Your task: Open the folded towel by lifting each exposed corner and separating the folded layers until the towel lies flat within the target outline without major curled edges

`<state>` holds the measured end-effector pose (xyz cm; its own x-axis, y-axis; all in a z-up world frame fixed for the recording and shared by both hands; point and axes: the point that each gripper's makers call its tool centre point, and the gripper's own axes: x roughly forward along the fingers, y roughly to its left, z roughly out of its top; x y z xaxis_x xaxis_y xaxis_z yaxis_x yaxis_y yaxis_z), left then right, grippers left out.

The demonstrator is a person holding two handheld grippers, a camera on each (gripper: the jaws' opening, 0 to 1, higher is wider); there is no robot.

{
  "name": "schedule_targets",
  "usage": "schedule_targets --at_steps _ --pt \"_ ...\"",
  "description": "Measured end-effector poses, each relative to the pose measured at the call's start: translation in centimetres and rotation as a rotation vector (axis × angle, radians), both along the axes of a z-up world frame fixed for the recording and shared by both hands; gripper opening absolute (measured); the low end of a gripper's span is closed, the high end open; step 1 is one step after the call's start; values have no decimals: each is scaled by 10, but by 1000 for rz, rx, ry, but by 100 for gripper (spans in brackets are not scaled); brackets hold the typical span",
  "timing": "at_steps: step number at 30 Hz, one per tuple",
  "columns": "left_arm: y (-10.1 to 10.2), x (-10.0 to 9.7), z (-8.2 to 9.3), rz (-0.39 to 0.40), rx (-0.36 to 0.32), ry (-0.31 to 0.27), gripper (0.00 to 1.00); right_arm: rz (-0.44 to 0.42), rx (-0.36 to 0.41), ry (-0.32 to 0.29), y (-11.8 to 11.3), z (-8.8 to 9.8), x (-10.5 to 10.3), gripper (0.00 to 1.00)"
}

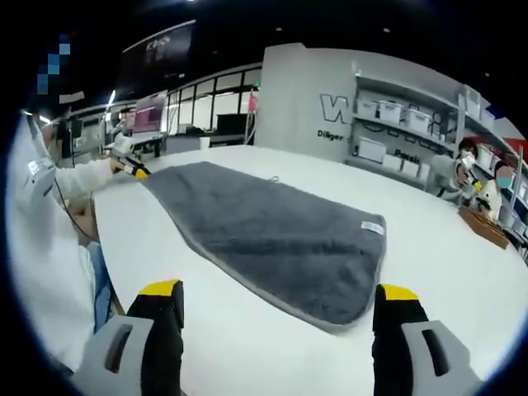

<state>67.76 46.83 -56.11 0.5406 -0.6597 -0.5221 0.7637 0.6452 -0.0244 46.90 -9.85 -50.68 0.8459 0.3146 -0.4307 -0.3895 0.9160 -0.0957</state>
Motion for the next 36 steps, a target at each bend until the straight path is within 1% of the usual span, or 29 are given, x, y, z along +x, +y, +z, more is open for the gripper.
schedule_targets --at_steps 3,11,17,23,25,27,29,31,32,33,35,36 --pt "4 -3 0 -12 9 3 14 1 -3 3 1 0 2 95" --pt "10 -14 -1 -11 5 12 11 6 -7 19 3 -4 6 95" --pt "13 -23 -1 0 -23 19 11 1 -6 25 1 -5 6 95" --pt "13 -24 0 -6 -44 27 12 1 -4 30 1 -6 6 94" --pt "13 -24 2 -9 -57 32 18 1 -7 29 0 -5 5 94" --pt "14 -25 7 2 -76 31 24 -1 -9 27 0 -4 5 94" --pt "16 -24 18 6 -81 -4 28 -3 -8 24 -1 -2 4 94" --pt "17 -26 28 4 -101 -18 32 -9 -15 26 -2 -2 4 94" --pt "16 -27 35 0 -131 -22 34 -11 -20 27 -3 -2 4 94" --pt "16 -29 41 -2 -161 -17 37 -11 -21 27 -3 -3 4 94" --pt "16 -34 49 -9 -193 -3 47 -10 -17 28 -2 -3 4 94" --pt "16 -37 52 -5 -206 16 52 -8 -15 29 -1 -3 4 94"
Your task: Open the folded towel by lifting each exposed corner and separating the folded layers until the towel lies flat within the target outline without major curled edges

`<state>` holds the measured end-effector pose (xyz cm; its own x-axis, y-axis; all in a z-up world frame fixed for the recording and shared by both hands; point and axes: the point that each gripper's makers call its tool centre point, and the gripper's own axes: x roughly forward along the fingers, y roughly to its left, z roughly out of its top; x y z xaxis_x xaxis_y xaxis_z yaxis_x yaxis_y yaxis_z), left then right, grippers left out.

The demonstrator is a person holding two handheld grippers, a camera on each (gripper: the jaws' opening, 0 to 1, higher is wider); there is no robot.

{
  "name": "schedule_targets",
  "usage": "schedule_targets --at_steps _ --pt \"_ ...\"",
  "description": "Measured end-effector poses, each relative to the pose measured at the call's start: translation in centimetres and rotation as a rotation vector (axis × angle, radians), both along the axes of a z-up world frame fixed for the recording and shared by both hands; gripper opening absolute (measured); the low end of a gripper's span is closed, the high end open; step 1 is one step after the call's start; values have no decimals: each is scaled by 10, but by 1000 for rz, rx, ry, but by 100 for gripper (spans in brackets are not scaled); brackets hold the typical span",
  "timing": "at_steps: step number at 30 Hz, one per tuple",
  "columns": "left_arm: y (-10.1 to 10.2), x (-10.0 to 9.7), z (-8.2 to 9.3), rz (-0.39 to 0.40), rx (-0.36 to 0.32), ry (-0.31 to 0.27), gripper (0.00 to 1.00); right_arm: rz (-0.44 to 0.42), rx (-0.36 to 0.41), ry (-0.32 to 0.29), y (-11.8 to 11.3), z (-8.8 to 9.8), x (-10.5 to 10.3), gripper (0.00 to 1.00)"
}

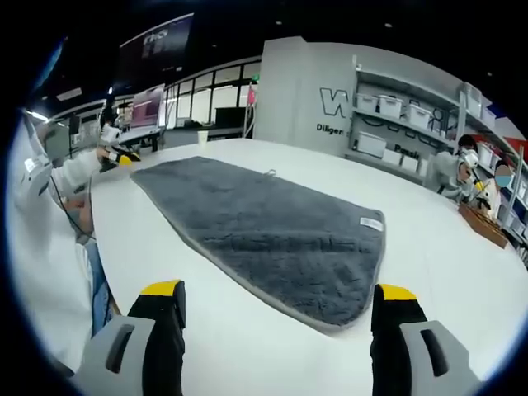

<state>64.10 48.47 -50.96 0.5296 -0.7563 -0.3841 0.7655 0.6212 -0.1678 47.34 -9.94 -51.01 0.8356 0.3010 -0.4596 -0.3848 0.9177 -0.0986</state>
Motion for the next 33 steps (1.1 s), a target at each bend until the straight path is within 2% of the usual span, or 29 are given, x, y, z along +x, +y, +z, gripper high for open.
schedule_targets --at_steps 2,6,9,12,21,28,33 --pt "1 -5 4 -5 2 -1 63 2 4 0 1 -1 1 94" --pt "3 -16 12 -23 20 -20 72 8 5 11 4 -4 2 94" --pt "3 -23 15 -23 -8 3 81 15 7 18 7 -6 4 94" --pt "4 -28 14 -14 -3 11 87 19 10 22 7 -9 6 94" --pt "7 -31 11 17 6 6 98 41 28 61 16 -25 21 94" --pt "8 -30 11 17 -2 12 98 20 42 114 12 -44 31 96" --pt "8 -32 9 18 2 17 98 -23 83 177 3 -57 23 93"
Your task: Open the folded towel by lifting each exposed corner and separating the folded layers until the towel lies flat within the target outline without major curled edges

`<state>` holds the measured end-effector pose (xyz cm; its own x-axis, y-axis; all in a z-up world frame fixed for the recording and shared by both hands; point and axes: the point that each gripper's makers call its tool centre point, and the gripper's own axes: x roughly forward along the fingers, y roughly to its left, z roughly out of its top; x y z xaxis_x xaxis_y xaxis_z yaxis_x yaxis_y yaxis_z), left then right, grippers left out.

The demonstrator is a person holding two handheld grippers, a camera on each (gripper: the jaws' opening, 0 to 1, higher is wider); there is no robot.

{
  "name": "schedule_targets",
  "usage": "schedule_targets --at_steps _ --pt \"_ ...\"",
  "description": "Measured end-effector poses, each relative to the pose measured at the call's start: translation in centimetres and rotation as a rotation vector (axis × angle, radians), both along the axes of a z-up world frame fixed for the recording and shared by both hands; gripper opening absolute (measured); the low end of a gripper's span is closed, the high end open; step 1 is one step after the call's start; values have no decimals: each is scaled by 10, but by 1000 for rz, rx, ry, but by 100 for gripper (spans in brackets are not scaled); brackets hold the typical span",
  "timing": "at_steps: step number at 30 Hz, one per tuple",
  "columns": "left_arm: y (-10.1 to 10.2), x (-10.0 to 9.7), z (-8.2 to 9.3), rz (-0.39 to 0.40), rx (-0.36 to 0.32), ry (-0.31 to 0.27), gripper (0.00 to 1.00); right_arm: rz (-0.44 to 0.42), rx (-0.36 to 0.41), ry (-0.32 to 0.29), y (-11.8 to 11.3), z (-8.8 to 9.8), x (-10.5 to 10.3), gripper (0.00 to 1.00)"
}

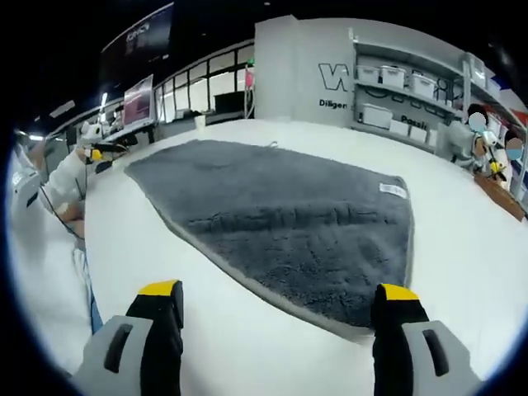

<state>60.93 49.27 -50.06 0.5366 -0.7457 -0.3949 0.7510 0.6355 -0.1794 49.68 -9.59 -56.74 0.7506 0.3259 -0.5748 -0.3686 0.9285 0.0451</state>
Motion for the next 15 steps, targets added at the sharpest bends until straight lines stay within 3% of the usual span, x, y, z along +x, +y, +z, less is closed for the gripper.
schedule_targets --at_steps 5,15 --pt "1 2 -1 9 -4 6 98 -20 33 -17 -9 1 -6 87" --pt "-4 1 -4 2 -6 15 98 -10 71 -35 -7 2 -11 91"
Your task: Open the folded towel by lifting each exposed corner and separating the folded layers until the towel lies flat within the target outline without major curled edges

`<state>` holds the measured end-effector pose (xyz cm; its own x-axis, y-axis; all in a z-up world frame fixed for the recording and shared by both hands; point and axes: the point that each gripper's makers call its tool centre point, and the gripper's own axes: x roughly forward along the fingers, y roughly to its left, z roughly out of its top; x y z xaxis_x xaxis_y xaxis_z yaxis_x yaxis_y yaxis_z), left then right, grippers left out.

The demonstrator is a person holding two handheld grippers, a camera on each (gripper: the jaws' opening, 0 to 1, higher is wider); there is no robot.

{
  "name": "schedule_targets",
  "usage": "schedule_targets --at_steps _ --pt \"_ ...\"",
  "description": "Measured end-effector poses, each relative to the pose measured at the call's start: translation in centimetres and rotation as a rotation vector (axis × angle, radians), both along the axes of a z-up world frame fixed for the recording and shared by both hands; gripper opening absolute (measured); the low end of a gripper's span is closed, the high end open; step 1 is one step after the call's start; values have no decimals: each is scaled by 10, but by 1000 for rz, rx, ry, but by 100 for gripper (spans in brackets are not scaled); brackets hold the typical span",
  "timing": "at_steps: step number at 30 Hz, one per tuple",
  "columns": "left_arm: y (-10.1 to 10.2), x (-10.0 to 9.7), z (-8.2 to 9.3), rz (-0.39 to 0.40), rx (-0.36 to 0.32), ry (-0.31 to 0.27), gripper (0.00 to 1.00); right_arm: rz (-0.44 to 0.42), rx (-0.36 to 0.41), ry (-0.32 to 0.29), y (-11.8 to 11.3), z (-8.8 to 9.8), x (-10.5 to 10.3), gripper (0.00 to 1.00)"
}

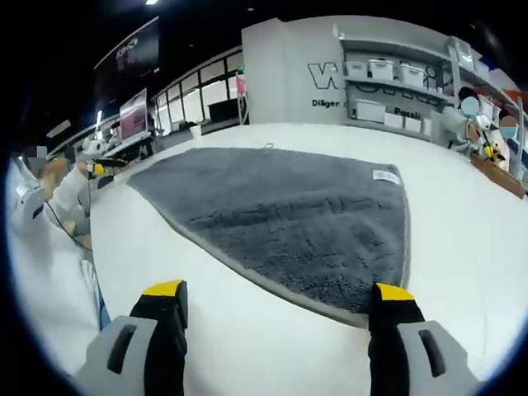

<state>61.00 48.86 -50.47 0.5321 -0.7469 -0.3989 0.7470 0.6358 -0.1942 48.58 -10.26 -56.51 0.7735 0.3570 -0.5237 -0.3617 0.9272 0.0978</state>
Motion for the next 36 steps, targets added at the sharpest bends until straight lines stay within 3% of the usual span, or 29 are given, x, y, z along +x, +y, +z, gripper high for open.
schedule_targets --at_steps 5,18,23,26,29,36 --pt "2 -1 1 -1 1 -3 98 2 25 -10 -1 2 -4 89" --pt "8 -2 3 5 -6 -3 98 0 -12 0 -3 5 -16 85" --pt "7 -4 13 -11 -9 -28 98 -36 8 -143 -10 45 -14 83" --pt "5 -4 17 -13 -8 -42 99 -63 -4 -163 -14 64 -19 77" --pt "2 -5 17 -19 -5 -45 99 -73 -49 -204 -18 81 -21 79" --pt "-4 -8 17 -39 4 -44 99 -62 -85 -244 -12 96 -25 79"
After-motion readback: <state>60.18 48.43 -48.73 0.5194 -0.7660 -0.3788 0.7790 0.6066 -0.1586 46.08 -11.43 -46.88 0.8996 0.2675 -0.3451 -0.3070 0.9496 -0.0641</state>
